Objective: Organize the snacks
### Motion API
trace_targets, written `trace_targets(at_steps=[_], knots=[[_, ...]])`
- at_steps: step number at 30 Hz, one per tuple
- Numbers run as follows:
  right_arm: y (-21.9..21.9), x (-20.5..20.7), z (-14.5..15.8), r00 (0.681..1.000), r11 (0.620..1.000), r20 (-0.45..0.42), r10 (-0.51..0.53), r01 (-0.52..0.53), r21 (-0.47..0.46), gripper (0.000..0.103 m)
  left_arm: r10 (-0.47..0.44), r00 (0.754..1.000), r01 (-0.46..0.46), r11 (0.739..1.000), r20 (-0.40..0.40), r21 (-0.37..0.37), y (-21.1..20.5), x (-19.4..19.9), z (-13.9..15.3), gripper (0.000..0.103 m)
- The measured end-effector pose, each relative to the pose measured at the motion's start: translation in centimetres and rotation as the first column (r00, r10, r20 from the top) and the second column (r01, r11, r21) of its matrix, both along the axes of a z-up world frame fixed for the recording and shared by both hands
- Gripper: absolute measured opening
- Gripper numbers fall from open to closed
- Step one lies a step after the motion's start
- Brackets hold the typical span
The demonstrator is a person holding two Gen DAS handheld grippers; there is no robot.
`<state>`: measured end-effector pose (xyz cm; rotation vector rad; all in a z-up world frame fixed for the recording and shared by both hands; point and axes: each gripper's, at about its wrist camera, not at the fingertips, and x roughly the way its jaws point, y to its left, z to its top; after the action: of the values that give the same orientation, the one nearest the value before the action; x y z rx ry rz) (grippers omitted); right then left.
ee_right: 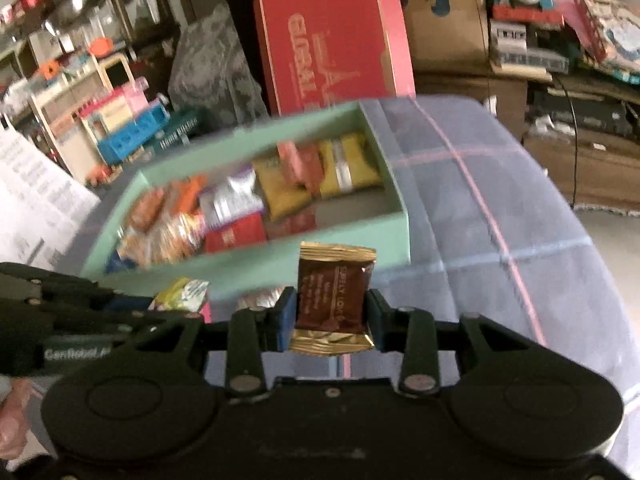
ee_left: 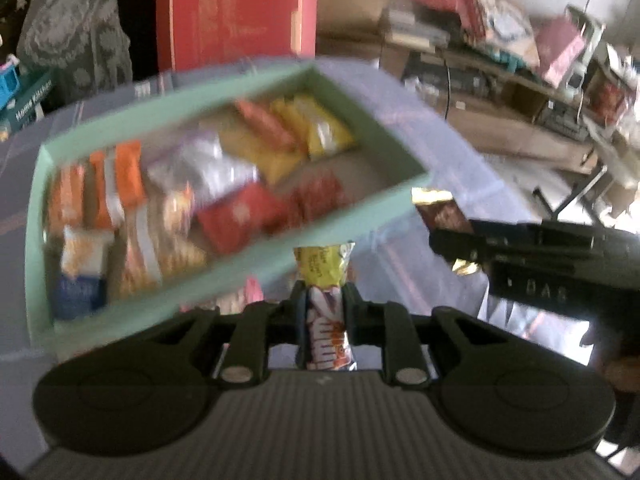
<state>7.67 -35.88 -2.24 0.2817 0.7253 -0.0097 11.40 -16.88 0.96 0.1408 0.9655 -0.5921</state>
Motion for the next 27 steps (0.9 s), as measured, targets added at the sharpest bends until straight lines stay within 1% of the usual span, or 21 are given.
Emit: trace_targets(at_steps=[3, 6, 10, 14, 16, 17, 18, 19, 20, 22, 24, 27], knots=[[-0.9, 2.0, 1.7, 0.999, 1.0, 0.033, 0.011, -0.011, 0.02, 0.036, 0.013, 0.999, -0.013, 1.0, 0.037, -0.013, -1.5, 2.4, 1.5, 0.018], [-1.9, 4.3, 2.7, 0.999, 1.0, 0.053, 0.013, -0.015, 0.021, 0.036, 0.023, 0.999, -0.022, 0.999, 0.029, -0.033, -3.4, 5.1, 1.9, 0.018], [-3.7, 7.2, 3.1, 0.999, 0.999, 0.044, 0.017, -0.018, 0.039, 0.036, 0.045, 0.999, -0.045, 0.998, 0.004, -0.052, -5.8, 8.4, 1.5, 0.018], [-5.4, 9.3, 2.8, 0.999, 0.998, 0.025, 0.021, -0.022, 0.06, 0.037, 0.067, 0.998, -0.068, 0.996, -0.015, -0.063, -7.2, 10.9, 0.6, 0.018], [-6.0, 10.3, 2.8, 1.0, 0.998, 0.026, 0.017, -0.019, 0.064, 0.042, 0.088, 0.996, -0.088, 0.994, -0.012, -0.064, -7.6, 11.8, 0.0, 0.025], [-6.1, 10.4, 2.8, 1.0, 0.998, 0.03, 0.008, -0.01, 0.061, 0.046, 0.106, 0.994, -0.106, 0.993, -0.009, -0.053, -7.6, 12.1, -0.2, 0.044], [-6.5, 10.6, 2.9, 0.999, 0.998, 0.035, -0.007, 0.005, 0.065, 0.049, 0.138, 0.99, -0.139, 0.99, -0.013, -0.039, -7.4, 12.5, -0.5, 0.069], [-6.7, 10.6, 2.9, 0.999, 0.997, 0.04, -0.02, 0.017, 0.072, 0.062, 0.169, 0.985, -0.169, 0.985, -0.017, -0.04, -6.9, 12.9, -0.7, 0.079], [-7.1, 10.5, 3.0, 0.998, 0.996, 0.05, -0.034, 0.03, 0.085, 0.086, 0.185, 0.983, -0.186, 0.981, -0.022, -0.053, -6.5, 13.2, -0.8, 0.092], [-7.2, 10.0, 3.1, 0.995, 0.996, 0.083, -0.053, 0.046, 0.082, 0.101, 0.199, 0.98, -0.2, 0.978, -0.034, -0.059, -5.9, 13.6, -1.1, 0.093], [-7.2, 9.8, 3.0, 0.995, 0.996, 0.084, -0.059, 0.052, 0.074, 0.103, 0.206, 0.978, -0.208, 0.977, -0.04, -0.044, -5.5, 13.7, -1.4, 0.097], [-6.8, 9.6, 2.9, 0.996, 0.996, 0.077, -0.054, 0.049, 0.07, 0.103, 0.205, 0.978, -0.206, 0.978, -0.032, -0.025, -5.1, 13.2, -1.5, 0.101]])
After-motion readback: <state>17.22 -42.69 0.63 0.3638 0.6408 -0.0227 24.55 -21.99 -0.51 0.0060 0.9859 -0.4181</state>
